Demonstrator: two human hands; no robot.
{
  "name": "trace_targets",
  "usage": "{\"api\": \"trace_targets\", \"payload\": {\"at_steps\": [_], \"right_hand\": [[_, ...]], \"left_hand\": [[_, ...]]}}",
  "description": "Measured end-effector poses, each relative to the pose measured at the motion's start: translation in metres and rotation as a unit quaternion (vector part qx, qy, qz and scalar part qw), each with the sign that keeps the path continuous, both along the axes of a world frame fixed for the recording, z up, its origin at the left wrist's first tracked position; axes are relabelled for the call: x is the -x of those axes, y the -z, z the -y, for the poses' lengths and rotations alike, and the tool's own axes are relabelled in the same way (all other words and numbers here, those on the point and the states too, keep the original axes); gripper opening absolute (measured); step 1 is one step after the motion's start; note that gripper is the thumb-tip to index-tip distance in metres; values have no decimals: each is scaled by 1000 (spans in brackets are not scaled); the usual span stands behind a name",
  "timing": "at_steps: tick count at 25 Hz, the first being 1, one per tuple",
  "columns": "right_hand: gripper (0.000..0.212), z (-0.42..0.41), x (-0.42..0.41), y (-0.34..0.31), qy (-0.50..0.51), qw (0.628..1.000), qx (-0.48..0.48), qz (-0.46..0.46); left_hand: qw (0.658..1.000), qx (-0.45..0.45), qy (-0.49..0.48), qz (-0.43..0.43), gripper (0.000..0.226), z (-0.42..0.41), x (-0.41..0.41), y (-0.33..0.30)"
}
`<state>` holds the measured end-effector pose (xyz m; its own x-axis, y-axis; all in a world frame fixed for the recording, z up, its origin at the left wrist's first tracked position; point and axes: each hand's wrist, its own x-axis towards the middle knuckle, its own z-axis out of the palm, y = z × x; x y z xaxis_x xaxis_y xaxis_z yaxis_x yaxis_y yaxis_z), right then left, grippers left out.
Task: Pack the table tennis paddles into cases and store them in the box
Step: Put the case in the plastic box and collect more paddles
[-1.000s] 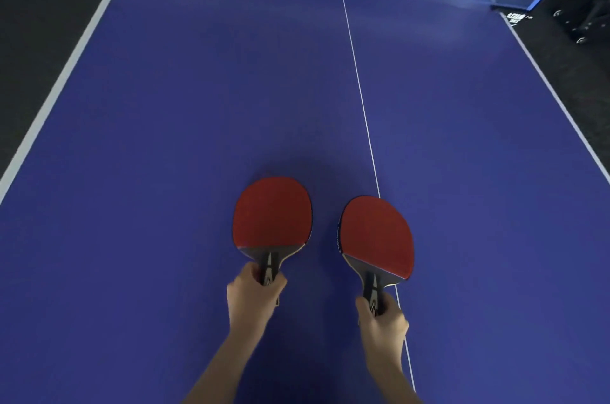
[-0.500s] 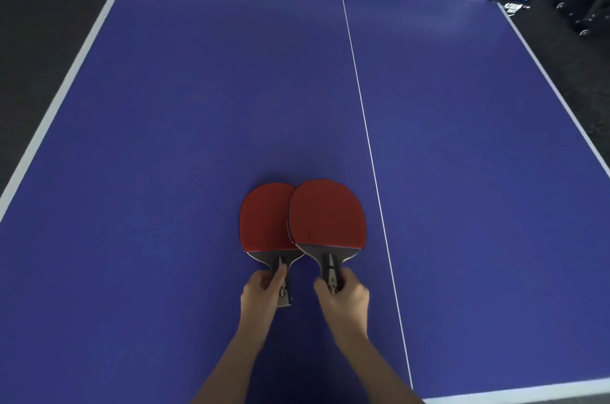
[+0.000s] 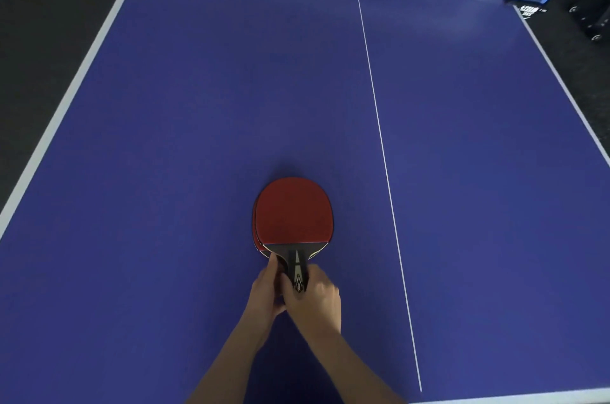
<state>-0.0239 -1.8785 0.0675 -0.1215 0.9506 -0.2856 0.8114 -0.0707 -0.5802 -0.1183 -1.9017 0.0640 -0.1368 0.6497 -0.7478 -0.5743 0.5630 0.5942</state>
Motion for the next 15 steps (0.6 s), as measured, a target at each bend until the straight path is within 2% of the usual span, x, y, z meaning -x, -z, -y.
{"api": "trace_targets", "payload": {"at_steps": [5, 7, 9, 11, 13, 15], "right_hand": [[34, 9, -11, 3, -113, 991, -57, 48], [30, 14, -20, 4, -125, 990, -61, 35], [26, 10, -28, 3, -54, 998, -34, -9], [25, -5, -33, -2, 63, 996, 25, -57], [31, -24, -35, -9, 148, 973, 112, -134], [38, -40, -35, -18, 188, 937, 183, -229]], "left_hand": [[1000, -2, 5, -9, 45, -6, 1, -2], [999, 5, 19, -31, 39, -9, 1, 0], [998, 11, 25, -63, 29, -11, -1, 1], [996, 20, 19, -90, 23, -13, -3, 1], [993, 20, 26, -110, 22, -12, -1, 2], [992, 17, 37, -123, 23, -10, 4, 3]]}}
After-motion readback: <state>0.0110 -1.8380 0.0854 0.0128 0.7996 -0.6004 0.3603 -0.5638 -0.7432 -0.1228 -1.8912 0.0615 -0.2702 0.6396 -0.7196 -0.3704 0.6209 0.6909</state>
